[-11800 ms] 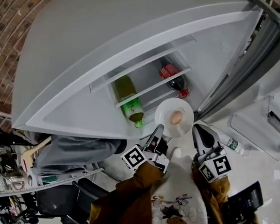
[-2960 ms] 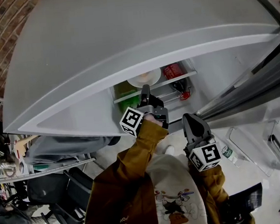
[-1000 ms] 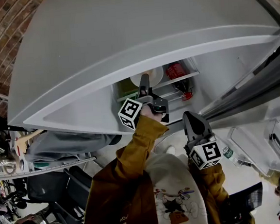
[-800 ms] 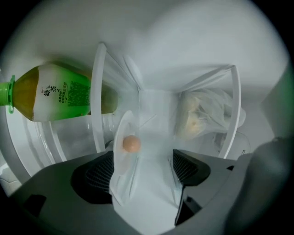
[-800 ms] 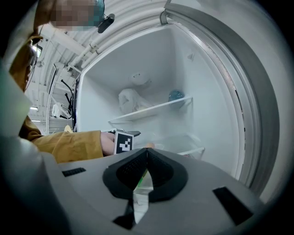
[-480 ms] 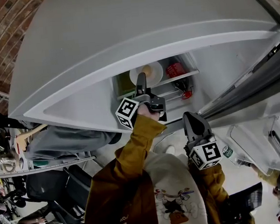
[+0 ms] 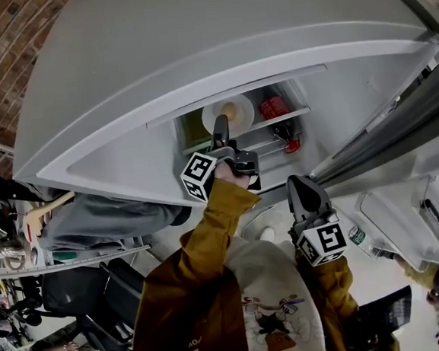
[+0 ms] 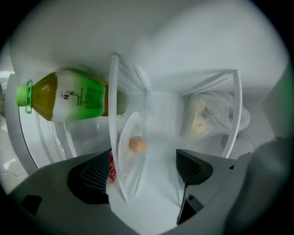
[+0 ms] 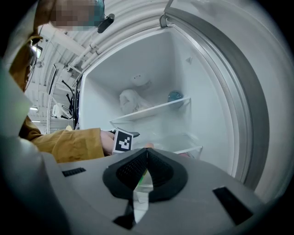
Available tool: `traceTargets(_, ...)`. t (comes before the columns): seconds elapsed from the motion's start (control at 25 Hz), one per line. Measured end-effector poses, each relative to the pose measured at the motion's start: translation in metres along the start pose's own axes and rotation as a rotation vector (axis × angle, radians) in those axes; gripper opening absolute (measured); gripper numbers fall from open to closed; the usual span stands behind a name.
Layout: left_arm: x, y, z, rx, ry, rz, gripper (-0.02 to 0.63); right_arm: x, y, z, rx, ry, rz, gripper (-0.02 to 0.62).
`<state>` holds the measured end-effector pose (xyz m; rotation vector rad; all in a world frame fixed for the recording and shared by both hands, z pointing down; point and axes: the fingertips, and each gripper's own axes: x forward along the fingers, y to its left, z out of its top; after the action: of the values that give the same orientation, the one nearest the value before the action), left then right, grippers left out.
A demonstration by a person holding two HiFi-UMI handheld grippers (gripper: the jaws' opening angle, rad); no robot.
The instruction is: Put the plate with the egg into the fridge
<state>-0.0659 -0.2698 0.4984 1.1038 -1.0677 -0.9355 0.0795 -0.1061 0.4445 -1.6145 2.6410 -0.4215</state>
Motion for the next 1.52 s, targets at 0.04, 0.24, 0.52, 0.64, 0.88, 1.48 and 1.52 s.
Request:
traceTargets(0.04,0.000,0.002,-0.001,-0.003,0.003,0.003,0.441,0.000,0.000,0.000,0.000,0.000,-0.001,0.003)
traceTargets(0.24,-0.002,0.007,-0.004,-0.012,0.013,0.007,0.442,-0.002,0.001,-0.001,-0.002,0.001,0.000,0.003)
traceTargets(0.52,-0.007,0.006,-0.005,-0.009,0.024,-0.009,0.441,-0.003,0.005,-0.002,-0.004,0.004,0.003,0.003)
traceTargets(0.64,-0.011,0.006,-0.008,0.007,0.044,-0.009,0.440,-0.004,0.008,-0.003,-0.007,0.006,0.004,0.003)
traceTargets(0.88,-0.019,0.001,-0.014,0.065,0.077,-0.028,0.427,-0.005,0.012,-0.004,-0.004,0.004,0.006,0.003)
traceTargets(1.48,-0.055,-0.028,-0.029,0.294,0.132,-0.127,0.144,-0.005,0.023,-0.003,-0.012,0.002,0.023,0.003)
traceTargets(1.52,-0.057,-0.029,-0.029,0.306,0.133,-0.132,0.122,-0.006,0.024,-0.003,-0.012,0.001,0.023,0.003)
